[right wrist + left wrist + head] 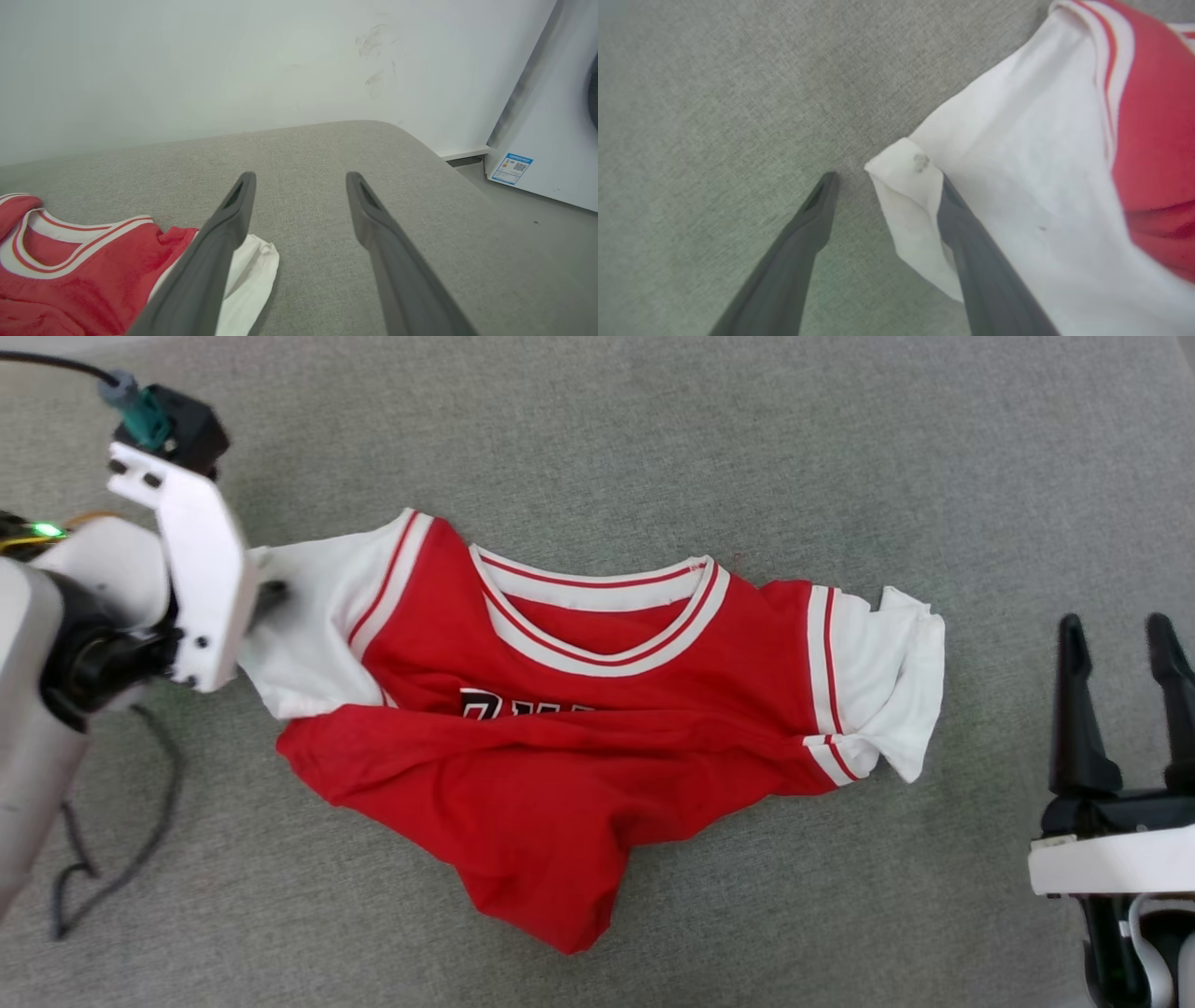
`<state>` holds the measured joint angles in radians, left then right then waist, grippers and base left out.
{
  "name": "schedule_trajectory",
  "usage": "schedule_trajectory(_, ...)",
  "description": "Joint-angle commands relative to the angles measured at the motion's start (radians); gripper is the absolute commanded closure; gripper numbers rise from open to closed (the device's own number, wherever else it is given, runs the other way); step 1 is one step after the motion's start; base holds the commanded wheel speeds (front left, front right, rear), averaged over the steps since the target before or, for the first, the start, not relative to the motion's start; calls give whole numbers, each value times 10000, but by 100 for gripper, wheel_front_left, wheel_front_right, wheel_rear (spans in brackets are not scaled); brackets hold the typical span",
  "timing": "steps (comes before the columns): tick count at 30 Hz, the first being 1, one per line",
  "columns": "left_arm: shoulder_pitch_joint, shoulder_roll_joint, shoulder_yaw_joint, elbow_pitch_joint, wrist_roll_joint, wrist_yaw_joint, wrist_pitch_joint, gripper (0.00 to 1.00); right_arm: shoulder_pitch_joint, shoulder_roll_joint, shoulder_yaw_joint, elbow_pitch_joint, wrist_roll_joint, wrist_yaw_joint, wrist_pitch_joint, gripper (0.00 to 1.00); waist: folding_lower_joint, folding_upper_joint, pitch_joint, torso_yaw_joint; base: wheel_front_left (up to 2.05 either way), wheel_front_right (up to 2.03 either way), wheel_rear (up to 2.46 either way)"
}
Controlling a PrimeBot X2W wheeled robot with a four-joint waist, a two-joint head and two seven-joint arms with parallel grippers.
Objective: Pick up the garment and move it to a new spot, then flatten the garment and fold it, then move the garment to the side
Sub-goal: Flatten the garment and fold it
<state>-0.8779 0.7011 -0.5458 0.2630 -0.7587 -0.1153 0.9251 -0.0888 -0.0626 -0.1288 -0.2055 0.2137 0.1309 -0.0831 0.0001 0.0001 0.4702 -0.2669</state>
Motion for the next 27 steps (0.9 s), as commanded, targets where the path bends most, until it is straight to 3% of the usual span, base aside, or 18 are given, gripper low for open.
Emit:
schedule_trajectory(1, -115, 256, -261, 151, 328, -52, 73, 0, -227, 69, 84, 13, 81, -3, -135, 0, -1, -1, 87, -90, 0, 0, 0)
schedule_trajectory(5, 18, 356, -520, 545, 469, -66, -7, 0, -264, 114, 335, 66, 14, -3, -231, 0, -1, -1, 149, -170, 0, 0, 0)
schedule_trajectory(10, 479, 16, -647, 887, 17, -99, -102, 3, -275, 122, 387, 141, -57, -3, -219, 0, -1, -1, 224, -150, 0, 0, 0)
schedule_trajectory(11, 595, -93, -644, 920, -138, -108, -106, 60, -281, 125, 364, 152, -71, -3, -210, 0, -1, -1, 222, -130, 0, 0, 0)
schedule_trajectory(12, 659, -185, -638, 906, -227, -115, -171, 100, -290, 126, 329, 163, -94, -5, -192, 0, -1, -1, 211, -101, 0, 0, 0)
schedule_trajectory(18, 645, -301, -226, 907, -107, -15, -1578, 100, -165, -217, 352, 288, -191, -5, 421, 0, -1, -1, -185, 303, 0, 0, 0)
schedule_trajectory(23, 588, -247, 39, 599, 0, -47, -2632, 100, -188, -942, 486, 401, 30, -5, 1536, 0, -1, -1, -643, 672, 0, 0, 0)
schedule_trajectory(27, 833, -98, 216, 17, 90, -45, -3463, 100, -158, -1921, 755, 412, 298, -5, 3257, 0, -1, -1, -1035, 1096, 0, 0, 0)
